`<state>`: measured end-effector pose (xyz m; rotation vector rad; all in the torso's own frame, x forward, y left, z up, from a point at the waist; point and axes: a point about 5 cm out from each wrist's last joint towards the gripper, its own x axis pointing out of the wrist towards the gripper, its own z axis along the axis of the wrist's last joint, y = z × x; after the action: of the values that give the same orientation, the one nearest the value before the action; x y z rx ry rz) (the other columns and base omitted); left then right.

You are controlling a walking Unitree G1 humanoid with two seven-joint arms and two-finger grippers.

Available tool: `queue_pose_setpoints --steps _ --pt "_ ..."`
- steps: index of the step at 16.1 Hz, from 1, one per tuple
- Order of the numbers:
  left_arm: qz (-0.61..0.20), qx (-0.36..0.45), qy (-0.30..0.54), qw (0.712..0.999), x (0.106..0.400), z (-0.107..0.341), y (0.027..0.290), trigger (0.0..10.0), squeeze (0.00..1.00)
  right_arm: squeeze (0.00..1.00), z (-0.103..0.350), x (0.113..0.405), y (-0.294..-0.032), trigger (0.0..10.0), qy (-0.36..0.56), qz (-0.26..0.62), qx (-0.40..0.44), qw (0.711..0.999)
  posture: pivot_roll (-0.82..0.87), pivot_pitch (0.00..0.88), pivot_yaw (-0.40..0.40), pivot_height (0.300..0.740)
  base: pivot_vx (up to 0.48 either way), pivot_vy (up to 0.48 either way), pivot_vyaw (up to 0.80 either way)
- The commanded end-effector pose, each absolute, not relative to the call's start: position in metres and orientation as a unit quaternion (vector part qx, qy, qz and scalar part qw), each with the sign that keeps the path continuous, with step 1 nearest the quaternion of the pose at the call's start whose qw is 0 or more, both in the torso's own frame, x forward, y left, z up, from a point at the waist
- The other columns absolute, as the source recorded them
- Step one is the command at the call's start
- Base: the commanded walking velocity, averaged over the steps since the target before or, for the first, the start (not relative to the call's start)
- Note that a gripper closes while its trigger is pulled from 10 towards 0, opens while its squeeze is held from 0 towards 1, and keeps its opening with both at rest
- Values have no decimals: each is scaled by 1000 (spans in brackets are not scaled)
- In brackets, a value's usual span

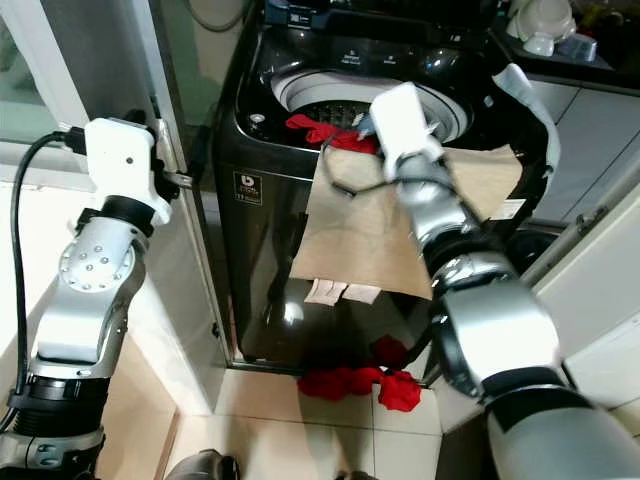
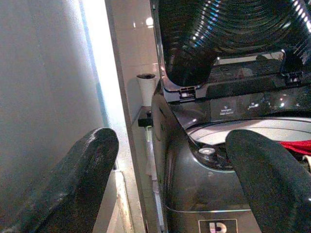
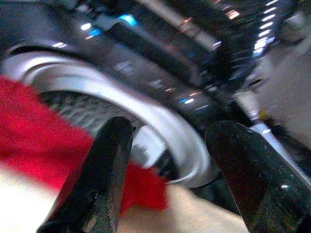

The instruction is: Clothes washing

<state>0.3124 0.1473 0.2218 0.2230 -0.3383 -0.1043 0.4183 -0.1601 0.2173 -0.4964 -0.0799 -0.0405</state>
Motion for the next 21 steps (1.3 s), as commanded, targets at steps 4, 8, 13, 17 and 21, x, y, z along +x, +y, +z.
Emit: queue_pose_setpoints --steps 4,8,13,17,21 --pt "-53 113 -177 976 314 227 142 10000 0 318 280 421 -170 10000 -169 -81 -183 965 91 0 -88 740 0 0 0" --pt "-70 124 -164 976 315 225 132 10000 0 275 294 416 -162 10000 -235 -7 -47 971 77 0 -86 740 0 0 0" --pt "-232 63 -73 968 319 202 78 10000 0 239 255 383 -211 10000 -256 37 3 966 -58 0 -13 740 0 0 0" --pt "-230 65 -71 968 348 203 71 10000 0 235 187 337 -220 10000 -189 2 0 982 -183 0 74 740 0 -215 0" --pt "-198 73 -77 974 362 207 72 10000 0 243 177 316 -196 10000 -164 39 10 986 -222 0 96 740 156 -309 0"
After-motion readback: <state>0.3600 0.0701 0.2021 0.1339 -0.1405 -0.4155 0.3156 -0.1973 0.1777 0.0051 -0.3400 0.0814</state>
